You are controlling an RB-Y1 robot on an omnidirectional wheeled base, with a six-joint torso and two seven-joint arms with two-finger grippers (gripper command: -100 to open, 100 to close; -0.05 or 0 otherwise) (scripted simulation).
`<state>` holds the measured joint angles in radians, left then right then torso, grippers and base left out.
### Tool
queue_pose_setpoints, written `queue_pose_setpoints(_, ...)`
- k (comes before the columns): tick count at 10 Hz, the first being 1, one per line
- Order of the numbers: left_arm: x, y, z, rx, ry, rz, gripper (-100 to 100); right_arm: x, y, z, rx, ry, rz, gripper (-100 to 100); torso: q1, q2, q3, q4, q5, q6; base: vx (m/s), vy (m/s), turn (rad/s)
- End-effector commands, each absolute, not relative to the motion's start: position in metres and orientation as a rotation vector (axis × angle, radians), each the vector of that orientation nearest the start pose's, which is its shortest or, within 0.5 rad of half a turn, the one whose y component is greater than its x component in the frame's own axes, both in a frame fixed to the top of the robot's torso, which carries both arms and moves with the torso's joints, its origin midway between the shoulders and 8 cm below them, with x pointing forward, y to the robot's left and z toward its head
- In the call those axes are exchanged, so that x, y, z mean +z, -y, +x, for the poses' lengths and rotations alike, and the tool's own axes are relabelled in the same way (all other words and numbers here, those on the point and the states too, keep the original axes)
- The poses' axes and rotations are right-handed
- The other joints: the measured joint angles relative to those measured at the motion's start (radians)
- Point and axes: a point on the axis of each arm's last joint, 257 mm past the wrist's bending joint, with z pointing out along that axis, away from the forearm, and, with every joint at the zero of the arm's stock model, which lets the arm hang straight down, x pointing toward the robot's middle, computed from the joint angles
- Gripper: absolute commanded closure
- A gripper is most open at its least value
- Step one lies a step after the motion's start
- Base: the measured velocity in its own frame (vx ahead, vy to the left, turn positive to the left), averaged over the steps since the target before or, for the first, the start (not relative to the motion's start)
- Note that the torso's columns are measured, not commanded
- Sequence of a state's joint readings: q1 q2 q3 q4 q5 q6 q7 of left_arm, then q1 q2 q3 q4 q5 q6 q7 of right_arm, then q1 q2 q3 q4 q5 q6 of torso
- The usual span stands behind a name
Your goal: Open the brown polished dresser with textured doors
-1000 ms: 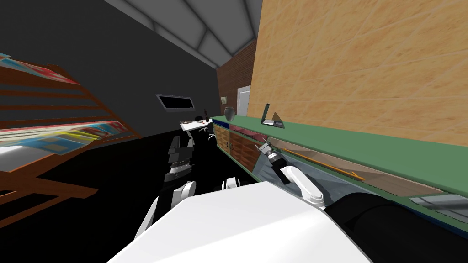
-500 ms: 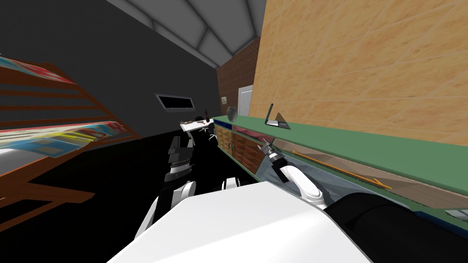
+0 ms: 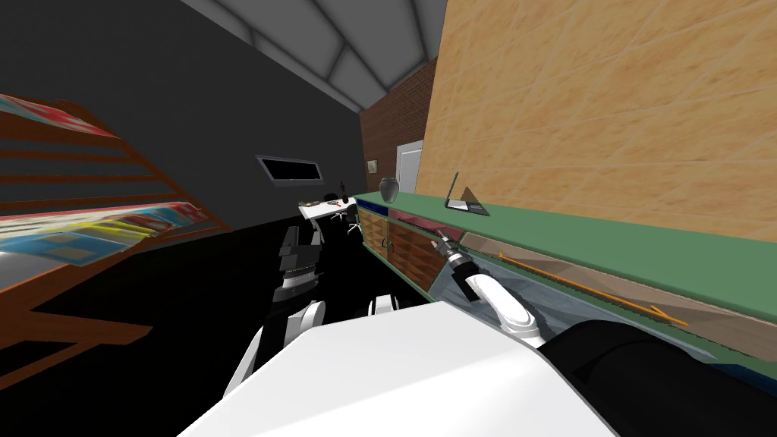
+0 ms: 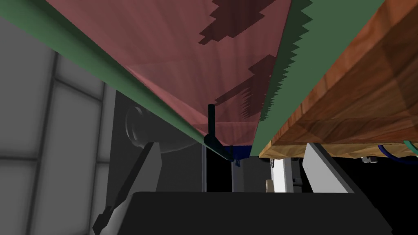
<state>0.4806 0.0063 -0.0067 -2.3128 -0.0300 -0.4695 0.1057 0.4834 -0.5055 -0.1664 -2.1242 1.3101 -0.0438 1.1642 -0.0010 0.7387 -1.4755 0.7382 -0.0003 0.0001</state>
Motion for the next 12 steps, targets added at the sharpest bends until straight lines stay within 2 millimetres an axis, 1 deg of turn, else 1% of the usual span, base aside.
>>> queue_pose_setpoints(1, 0.039, -0.270, 0.344, -1.400, -0.593, -0.660, 0, -0.120, 0.375, 0.414, -1.200, -1.163, -1.106, -100, 0.001, -0.001, -0.001, 0.000, 0.000, 0.000, 0.025, 0.027, -0.005)
queue_pose_setpoints(2, 0.039, -0.270, 0.344, -1.400, -0.593, -0.659, 0, -0.113, 0.381, 0.411, -1.203, -1.156, -1.114, -100, 0.000, 0.000, 0.000, 0.000, 0.000, 0.000, 0.125, 0.025, -0.036)
queue_pose_setpoints(3, 0.039, -0.270, 0.344, -1.400, -0.593, -0.660, 0, -0.116, 0.378, 0.412, -1.205, -1.158, -1.114, -100, 0.000, -0.005, -0.003, -0.001, 0.000, 0.000, 0.079, 0.015, -0.011)
queue_pose_setpoints(4, 0.039, -0.270, 0.344, -1.400, -0.593, -0.659, 0, -0.116, 0.379, 0.412, -1.204, -1.158, -1.113, 100, 0.000, -0.002, -0.002, -0.001, 0.000, 0.000, 0.011, 0.002, 0.003)
queue_pose_setpoints(5, 0.039, -0.270, 0.344, -1.400, -0.593, -0.659, 0, -0.113, 0.376, 0.410, -1.201, -1.151, -1.114, 100, 0.000, 0.002, 0.001, 0.001, 0.000, 0.000, -0.037, 0.068, -0.042)
queue_pose_setpoints(6, 0.039, -0.270, 0.345, -1.400, -0.593, -0.660, 0, -0.113, 0.375, 0.410, -1.200, -1.149, -1.115, 100, 0.002, 0.001, 0.003, -0.005, -0.005, 0.000, -0.097, 0.129, -0.039)
queue_pose_setpoints(9, 0.039, -0.270, 0.345, -1.400, -0.593, -0.659, 0, -0.108, 0.369, 0.405, -1.193, -1.136, -1.117, 100, -0.003, -0.002, -0.001, -0.003, -0.003, 0.001, -0.126, 0.132, -0.035)
queue_pose_setpoints(10, 0.039, -0.270, 0.345, -1.400, -0.593, -0.660, 0, -0.105, 0.369, 0.407, -1.197, -1.132, -1.113, 100, -0.003, 0.000, 0.000, -0.002, -0.003, 0.002, -0.066, 0.077, -0.005)
queue_pose_setpoints(11, 0.039, -0.270, 0.345, -1.400, -0.593, -0.659, 0, -0.110, 0.397, 0.408, -1.223, -1.169, -1.116, -100, -0.006, -0.003, -0.002, -0.001, -0.002, 0.001, -0.087, 0.059, 0.272)
queue_pose_setpoints(12, 0.039, -0.270, 0.345, -1.400, -0.593, -0.659, 0, -0.115, 0.417, 0.409, -1.233, -1.202, -1.116, -100, -0.004, -0.002, -0.001, 0.000, -0.001, 0.000, -0.158, 0.062, 0.509)
